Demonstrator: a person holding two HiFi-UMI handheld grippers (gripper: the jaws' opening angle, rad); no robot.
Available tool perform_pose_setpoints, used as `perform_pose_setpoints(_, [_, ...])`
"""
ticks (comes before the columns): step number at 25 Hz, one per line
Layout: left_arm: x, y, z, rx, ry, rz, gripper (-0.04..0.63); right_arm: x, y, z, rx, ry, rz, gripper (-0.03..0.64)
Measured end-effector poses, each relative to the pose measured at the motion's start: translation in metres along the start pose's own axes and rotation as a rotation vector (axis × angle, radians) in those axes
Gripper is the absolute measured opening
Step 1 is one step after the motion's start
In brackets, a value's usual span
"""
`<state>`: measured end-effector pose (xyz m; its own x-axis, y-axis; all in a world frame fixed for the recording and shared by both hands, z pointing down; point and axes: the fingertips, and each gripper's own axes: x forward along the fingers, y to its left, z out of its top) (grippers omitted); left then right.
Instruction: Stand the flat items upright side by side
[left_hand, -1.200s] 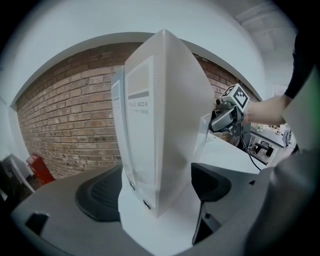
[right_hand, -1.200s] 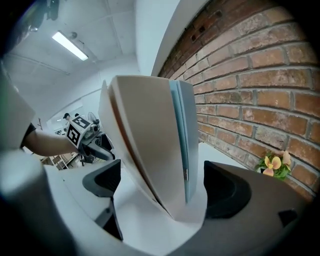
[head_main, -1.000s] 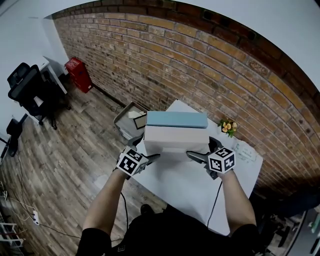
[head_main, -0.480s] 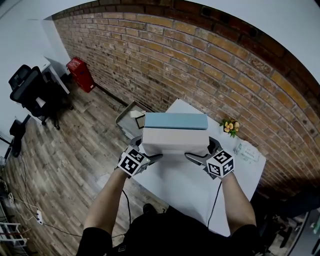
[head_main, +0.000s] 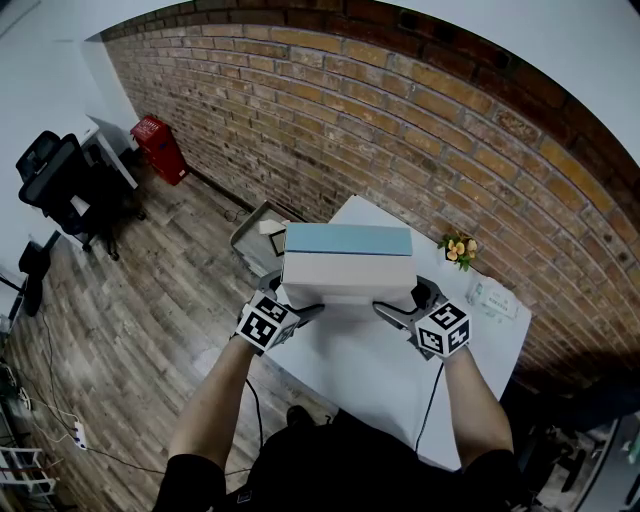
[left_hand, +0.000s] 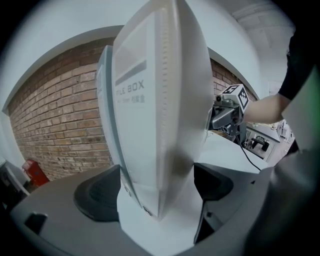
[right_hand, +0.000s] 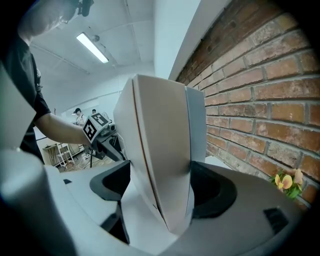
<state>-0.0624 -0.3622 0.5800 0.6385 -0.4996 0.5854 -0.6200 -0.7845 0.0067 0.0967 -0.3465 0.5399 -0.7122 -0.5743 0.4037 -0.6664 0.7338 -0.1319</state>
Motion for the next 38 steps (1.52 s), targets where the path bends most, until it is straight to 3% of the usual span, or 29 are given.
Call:
perform_pose_setpoints(6, [-0.001,-0.002,-0.003,-0.006,-0.002,0.0,0.471,-0.002,0.003,-0.002,-0.005,0.002,-0.006,0.387])
perform_pose_setpoints(19, [-0.036,0.009,-0.005,-0.105,-0.059,0.056,0.471,-0.025,-0.008,-0.004,0.096,-0.023,-0.025,0.414])
perform_pose_setpoints(30, [-0.103,0.011,-0.027,-0.202,-0.165,0.119,0.46,-0.048,0.002,0.004,0.283,-0.141,-0.224,0.414])
perform_pose_setpoints(38, [-0.136,-0.006,-0.028,-0.184,-0.238,0.139,0.38,-0.064,0.031,-0.004,0.319,-0.161,-0.353,0.408])
